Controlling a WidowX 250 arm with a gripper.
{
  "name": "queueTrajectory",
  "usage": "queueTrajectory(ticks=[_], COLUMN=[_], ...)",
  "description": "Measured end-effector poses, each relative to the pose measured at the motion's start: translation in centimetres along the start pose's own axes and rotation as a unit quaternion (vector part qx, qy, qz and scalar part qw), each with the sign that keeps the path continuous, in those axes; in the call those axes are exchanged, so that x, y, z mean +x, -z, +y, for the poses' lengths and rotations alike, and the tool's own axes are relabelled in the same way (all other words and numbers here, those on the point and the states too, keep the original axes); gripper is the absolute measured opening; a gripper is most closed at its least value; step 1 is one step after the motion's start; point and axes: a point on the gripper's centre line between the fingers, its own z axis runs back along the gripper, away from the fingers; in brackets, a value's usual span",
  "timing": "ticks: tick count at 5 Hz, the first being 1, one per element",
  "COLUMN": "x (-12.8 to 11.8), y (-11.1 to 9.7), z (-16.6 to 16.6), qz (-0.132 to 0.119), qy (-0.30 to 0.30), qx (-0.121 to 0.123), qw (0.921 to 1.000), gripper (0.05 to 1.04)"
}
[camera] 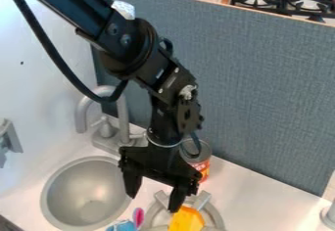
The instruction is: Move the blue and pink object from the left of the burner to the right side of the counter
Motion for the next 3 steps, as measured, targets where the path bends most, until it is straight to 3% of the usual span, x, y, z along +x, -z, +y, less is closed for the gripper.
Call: queueTrajectory(ticks=[2, 3], x=[-0.5, -1.1], y=[1.5, 2.7], z=[1.1, 2.4], qz=[0.022, 0.042], qy=[0.003, -0.013], qx=[0.006, 0.027], qw=[0.9997, 0.9987], gripper=[1.01, 1.01])
